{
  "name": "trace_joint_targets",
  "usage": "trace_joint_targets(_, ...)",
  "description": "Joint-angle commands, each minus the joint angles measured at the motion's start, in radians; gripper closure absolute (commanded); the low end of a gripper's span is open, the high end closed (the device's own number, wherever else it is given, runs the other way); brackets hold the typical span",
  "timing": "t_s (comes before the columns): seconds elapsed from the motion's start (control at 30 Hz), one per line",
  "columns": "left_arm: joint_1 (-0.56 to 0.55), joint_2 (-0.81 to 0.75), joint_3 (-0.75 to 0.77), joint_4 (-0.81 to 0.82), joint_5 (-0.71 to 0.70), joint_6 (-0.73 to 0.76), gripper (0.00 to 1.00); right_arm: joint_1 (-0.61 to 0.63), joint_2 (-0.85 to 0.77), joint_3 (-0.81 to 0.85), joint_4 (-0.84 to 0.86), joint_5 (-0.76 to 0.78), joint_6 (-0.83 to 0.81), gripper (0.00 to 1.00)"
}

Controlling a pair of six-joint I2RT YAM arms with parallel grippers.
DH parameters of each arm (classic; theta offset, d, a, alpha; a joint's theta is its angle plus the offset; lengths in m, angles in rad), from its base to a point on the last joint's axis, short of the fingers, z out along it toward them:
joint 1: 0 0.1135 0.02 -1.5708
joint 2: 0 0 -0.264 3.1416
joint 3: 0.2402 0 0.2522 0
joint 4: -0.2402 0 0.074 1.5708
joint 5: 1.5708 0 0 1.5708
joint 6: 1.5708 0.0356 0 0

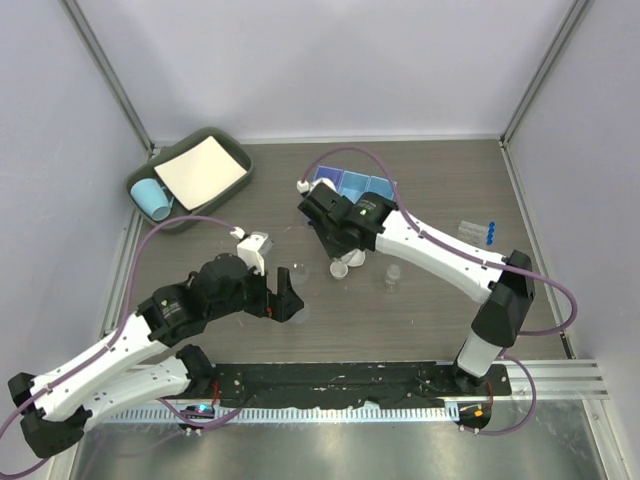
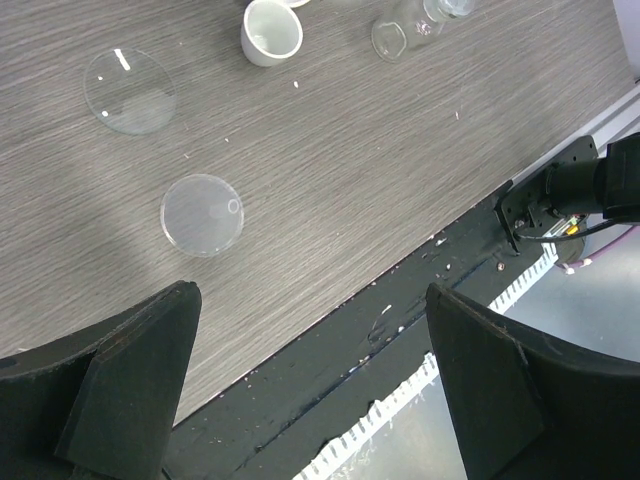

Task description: Organize the chemistry lab equipment

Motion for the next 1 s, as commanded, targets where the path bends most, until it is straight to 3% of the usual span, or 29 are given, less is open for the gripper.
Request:
trace_joint_targets(0.0, 0.007, -0.020, 0.005, 0.008, -0.001, 0.016, 0.00, -0.034, 0.037, 0.190, -0.078, 0.085, -0.070, 0.99)
trace_joint_targets(0.2, 0.007, -0.029, 0.005, 0.003, 0.002, 0.016, 0.00, -0.221, 0.114, 0.316, -0.029, 0.024, -0.097, 0.99)
trace_joint_targets(0.53, 0.005, -0.037, 0.000, 0.002, 0.015, 0.019, 0.00, -0.344, 0.347, 0.551, 0.014, 0.105, -0.309, 0.99)
trace_joint_targets(0.73, 0.005, -0.035, -0.003, 0.006, 0.021, 0.019, 0.00, -0.392, 0.387, 0.554, 0.046, 0.116, -0.416, 0.99)
trace_joint_targets(0.97, 0.005, -0.028, -0.003, 0.014, 0.022, 0.021, 0.00, -0.490, 0.381, 0.493, 0.078, -0.053, -0.452, 0.99)
